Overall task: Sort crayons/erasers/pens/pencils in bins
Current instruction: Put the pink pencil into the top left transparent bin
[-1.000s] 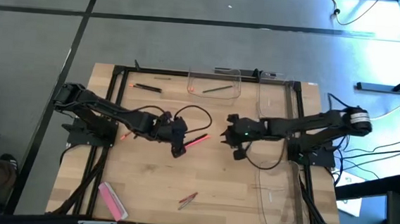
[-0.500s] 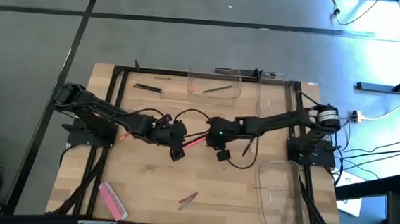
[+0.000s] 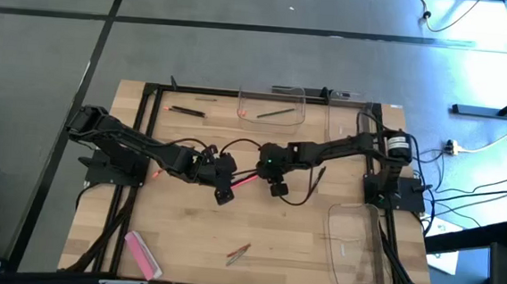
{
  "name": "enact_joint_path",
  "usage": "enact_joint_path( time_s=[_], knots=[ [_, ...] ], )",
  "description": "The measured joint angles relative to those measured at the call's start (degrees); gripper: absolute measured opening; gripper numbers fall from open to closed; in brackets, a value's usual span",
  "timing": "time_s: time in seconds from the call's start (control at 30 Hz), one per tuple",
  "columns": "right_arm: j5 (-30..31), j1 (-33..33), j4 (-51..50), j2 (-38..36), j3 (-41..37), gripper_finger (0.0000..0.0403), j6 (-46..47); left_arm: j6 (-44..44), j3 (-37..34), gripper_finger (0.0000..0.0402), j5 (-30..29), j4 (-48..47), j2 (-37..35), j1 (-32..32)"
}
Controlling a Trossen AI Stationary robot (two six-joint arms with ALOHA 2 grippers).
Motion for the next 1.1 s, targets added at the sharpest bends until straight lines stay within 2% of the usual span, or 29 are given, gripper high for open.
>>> enact_joint_path(
  time_s=[0.5,0.67,0.9,1.1],
  knots=[
    [-0.5,-0.6,1.2,1.9,0.2,0.0121,-2.1,0.0,0.0,0.0096,-0.2,0.0,0.0,0.0],
    [-2.5,-0.7,1.1,2.0,0.1,0.0121,-2.1,0.0,0.0,0.0096,-0.2,0.0,0.0,0.0],
    [-2.2,-1.0,1.0,2.0,0.1,0.0121,0.6,0.0,0.0,0.0096,-0.2,0.0,0.0,0.0],
    [-2.1,-1.0,0.9,2.1,0.0,0.009,1.0,0.0,0.0,0.0096,-0.2,0.0,0.0,0.0]
  ],
)
